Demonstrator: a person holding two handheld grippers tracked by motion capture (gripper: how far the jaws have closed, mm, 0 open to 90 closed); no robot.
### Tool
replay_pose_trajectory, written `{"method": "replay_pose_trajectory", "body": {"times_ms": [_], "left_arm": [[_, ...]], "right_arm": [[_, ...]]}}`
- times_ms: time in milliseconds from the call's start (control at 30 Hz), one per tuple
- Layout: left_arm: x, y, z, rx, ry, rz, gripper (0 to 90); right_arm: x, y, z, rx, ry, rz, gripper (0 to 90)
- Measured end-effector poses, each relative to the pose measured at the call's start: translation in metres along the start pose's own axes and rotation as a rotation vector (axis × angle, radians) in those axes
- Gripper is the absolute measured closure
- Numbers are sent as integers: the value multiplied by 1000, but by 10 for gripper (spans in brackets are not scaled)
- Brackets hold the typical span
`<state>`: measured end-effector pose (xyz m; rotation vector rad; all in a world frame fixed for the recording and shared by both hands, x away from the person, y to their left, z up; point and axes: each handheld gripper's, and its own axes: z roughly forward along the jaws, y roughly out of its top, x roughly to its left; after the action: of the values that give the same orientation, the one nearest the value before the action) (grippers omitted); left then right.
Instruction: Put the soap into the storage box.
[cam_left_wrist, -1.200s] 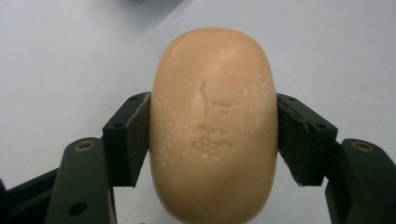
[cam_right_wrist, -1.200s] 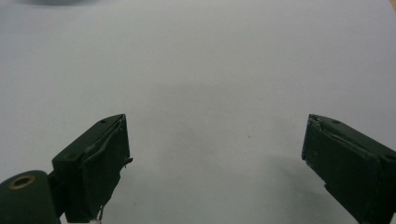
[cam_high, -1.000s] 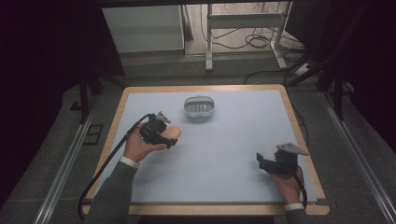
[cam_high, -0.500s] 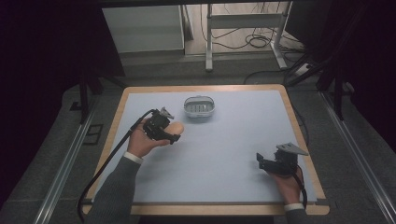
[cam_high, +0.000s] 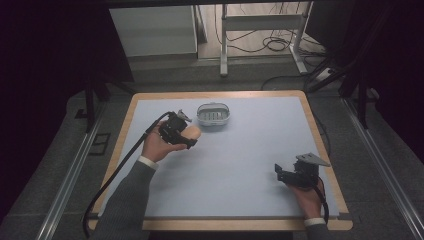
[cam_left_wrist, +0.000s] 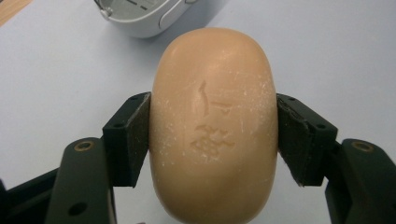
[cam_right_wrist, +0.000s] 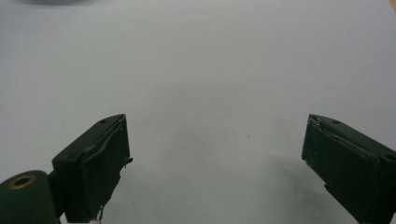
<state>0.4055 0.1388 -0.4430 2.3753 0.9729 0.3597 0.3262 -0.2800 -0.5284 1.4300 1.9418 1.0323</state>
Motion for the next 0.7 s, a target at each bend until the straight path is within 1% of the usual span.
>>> {"method": "replay_pose_trajectory", "body": {"times_ms": [67,167,200,267,333,433,500,533,700], "left_arm": [[0,1,1,-3,1,-2,327],[2,6,2,-2,0,7,327],[2,9,3,-4,0,3,327],[2,10,4,-5,1,1,327],[3,12,5,3,-1,12,327],[3,13,8,5,1,10,327],[4,14,11,8,-5,10,327],[5,15,12,10,-19,9,327],[6,19,14,9,-21,9,327]], "right_arm": [[0,0,0,2,2,1,77],[0,0,0,0,0,3,77],[0,0,0,0,0,2,77],[0,0,0,-1,-1,3,77],[0,0,0,0,-1,4,77],[0,0,0,0,-1,5,77],[0,0,0,0,0,3,77],[0,0,0,-1,0,3,77],[0,0,0,2,0,2,77]]}}
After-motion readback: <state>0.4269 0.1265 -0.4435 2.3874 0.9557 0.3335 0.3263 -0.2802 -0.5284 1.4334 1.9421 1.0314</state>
